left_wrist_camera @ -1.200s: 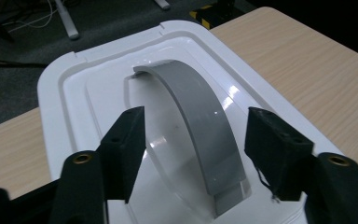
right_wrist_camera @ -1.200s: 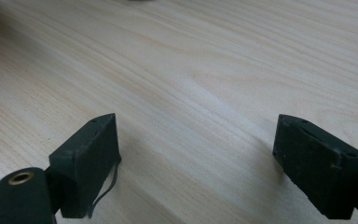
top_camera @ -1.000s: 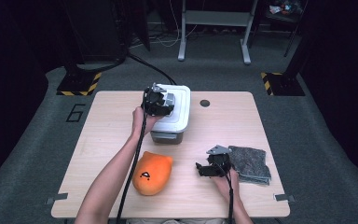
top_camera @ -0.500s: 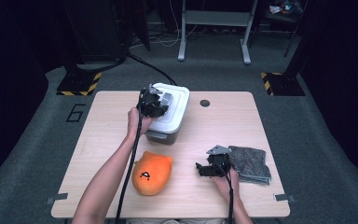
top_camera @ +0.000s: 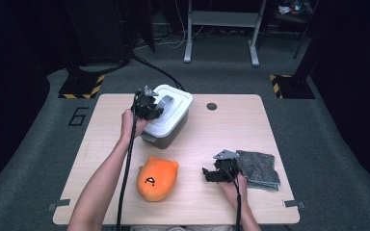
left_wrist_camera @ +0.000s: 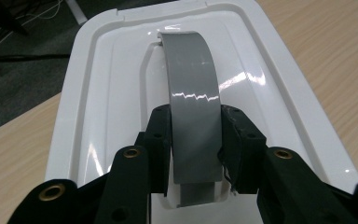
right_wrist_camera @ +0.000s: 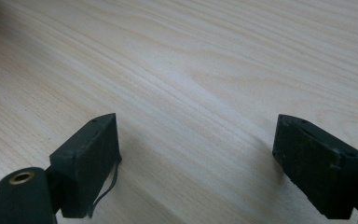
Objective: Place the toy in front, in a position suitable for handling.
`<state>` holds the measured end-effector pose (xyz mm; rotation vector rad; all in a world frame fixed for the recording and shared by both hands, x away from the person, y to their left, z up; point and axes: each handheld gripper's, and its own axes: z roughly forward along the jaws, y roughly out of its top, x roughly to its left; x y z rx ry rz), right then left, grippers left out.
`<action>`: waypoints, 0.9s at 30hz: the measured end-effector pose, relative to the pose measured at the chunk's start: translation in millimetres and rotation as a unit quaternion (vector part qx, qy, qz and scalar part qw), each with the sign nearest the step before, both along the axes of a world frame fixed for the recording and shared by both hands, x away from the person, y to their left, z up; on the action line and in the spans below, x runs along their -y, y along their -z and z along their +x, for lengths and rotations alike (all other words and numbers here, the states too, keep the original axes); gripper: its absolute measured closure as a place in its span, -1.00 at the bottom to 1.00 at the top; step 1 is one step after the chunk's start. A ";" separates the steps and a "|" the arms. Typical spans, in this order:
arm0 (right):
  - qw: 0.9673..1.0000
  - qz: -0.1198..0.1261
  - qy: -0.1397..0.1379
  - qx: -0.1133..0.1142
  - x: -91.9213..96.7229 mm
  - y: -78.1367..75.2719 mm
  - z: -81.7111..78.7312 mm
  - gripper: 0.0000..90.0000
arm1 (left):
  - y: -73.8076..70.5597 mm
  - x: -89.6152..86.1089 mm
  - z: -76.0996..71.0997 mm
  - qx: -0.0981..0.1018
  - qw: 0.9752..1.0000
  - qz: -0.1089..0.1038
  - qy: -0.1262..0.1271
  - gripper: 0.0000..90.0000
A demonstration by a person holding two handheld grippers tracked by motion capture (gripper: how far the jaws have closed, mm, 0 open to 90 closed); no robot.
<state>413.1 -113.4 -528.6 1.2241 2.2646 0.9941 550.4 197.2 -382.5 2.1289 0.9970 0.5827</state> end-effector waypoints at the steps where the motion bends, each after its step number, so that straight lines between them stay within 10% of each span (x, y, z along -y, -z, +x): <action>1: 1.000 0.000 0.000 0.000 0.0 0.0 0.0 -0.70 | -0.1 -2.3 0.4 0.000 1.000 0.001 0.003 0.46; 27: 1.000 0.000 0.000 0.000 0.1 0.0 0.0 -0.70 | 1.0 -59.8 -2.5 0.009 1.000 0.014 -0.011 0.47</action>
